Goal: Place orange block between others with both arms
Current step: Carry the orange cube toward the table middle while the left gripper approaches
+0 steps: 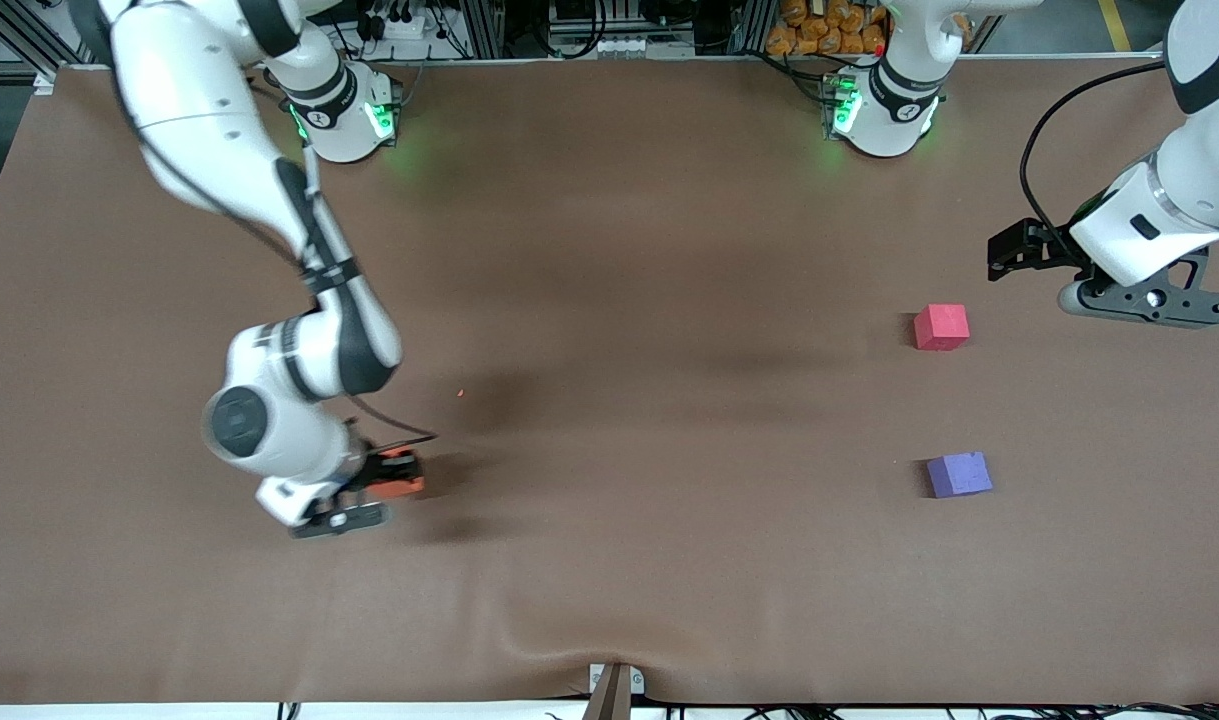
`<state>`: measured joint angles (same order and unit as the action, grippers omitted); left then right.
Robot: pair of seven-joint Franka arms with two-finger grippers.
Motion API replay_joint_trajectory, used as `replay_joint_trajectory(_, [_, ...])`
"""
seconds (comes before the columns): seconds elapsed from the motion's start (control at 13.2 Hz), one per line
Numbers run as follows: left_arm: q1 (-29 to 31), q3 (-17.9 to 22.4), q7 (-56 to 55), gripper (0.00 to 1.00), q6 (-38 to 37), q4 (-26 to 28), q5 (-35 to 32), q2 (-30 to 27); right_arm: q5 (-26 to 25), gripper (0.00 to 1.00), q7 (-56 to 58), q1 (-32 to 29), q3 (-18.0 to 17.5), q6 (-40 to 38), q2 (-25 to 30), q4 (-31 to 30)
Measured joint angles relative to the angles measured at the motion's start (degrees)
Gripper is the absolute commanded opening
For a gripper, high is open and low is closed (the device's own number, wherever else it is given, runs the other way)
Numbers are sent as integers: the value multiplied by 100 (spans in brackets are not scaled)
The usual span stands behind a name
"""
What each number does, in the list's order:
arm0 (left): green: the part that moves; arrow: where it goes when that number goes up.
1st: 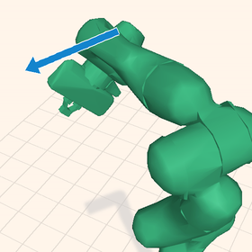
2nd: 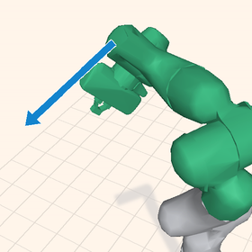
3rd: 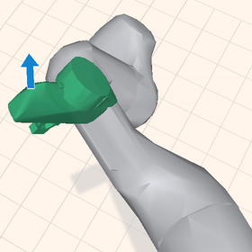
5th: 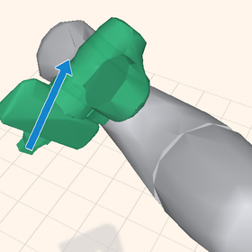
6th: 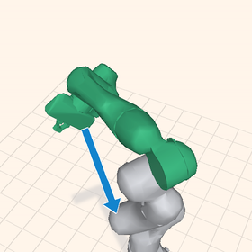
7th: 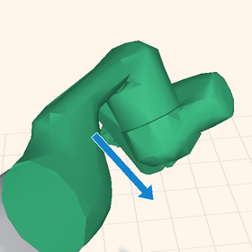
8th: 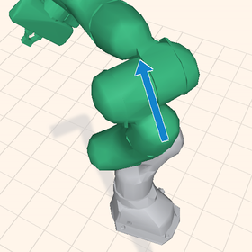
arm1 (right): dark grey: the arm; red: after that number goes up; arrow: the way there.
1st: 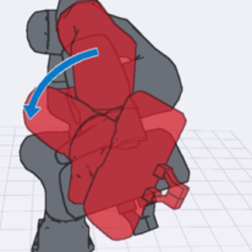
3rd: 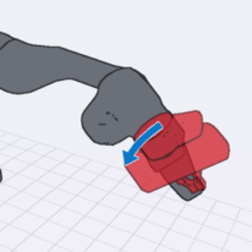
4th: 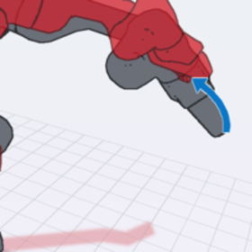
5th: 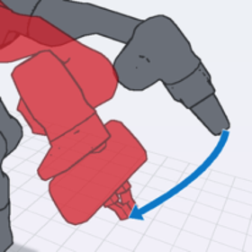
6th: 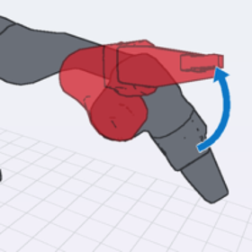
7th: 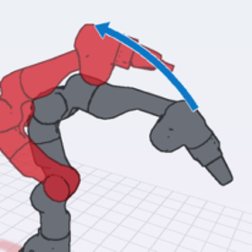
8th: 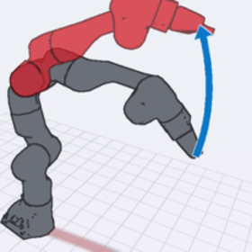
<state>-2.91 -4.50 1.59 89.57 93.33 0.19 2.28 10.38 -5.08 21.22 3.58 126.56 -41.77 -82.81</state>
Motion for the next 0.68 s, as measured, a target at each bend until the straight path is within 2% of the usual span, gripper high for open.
replay_joint_trajectory(0.23, [6,1,0,100,0,4,0,70,33,41,-1037,830,5,335,-32,-8])
replay_joint_trajectory(0.3, [7,1,0,100,0,4,0,94,53,46,-1197,1038,7,389,-53,-13])
replay_joint_trajectory(0.38, [8,2,0,100,0,4,0,116,70,49,-1356,1208,8,408,-81,-22])
replay_joint_trajectory(0.68, [6,2,0,100,0,4,0,165,85,49,-1975,1663,3,425,-199,-39])
